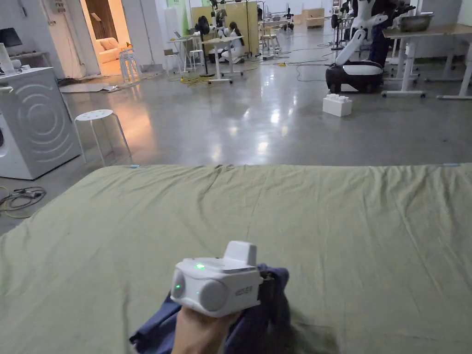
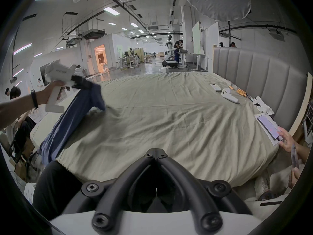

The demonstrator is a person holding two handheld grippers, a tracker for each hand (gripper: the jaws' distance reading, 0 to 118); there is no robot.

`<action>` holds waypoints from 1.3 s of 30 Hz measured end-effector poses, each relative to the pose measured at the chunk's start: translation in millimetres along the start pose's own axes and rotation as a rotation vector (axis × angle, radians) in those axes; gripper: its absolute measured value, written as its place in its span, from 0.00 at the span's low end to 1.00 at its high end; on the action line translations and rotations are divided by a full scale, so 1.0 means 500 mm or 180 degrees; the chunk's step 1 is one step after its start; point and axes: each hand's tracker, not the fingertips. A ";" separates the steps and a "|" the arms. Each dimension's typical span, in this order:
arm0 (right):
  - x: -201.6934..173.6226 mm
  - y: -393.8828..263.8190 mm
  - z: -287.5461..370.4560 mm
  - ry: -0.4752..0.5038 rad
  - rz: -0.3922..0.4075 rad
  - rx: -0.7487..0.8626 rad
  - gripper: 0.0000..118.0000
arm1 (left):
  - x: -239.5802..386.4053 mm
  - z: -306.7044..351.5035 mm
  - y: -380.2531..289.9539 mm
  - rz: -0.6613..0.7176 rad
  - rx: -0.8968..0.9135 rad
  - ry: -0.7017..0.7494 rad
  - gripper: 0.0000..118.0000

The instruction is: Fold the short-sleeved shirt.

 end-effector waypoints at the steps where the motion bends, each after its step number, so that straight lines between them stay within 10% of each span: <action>1: 0.010 -0.001 0.009 -0.0077 -0.0006 0.0009 0.00 | 0.062 -0.034 0.004 -0.0115 -0.0056 -0.0164 0.04; 15: 0.103 -0.061 0.093 -0.0636 -0.0244 -0.0199 0.00 | 0.733 -0.105 -0.286 -0.1867 -0.0745 -0.2040 0.04; 20: 0.097 -0.053 0.097 -0.0583 -0.0213 -0.0148 0.00 | 0.696 -0.109 -0.294 -0.1490 -0.0953 -0.2195 0.56; 29: 0.073 0.060 0.113 -0.0093 -0.0277 0.0659 0.00 | 0.403 0.206 -0.138 -0.0874 0.0181 -0.1443 0.56; 39: -0.005 0.157 0.141 0.0286 -0.0075 0.1111 0.00 | 0.232 0.700 -0.216 -0.0537 0.1644 0.0540 0.55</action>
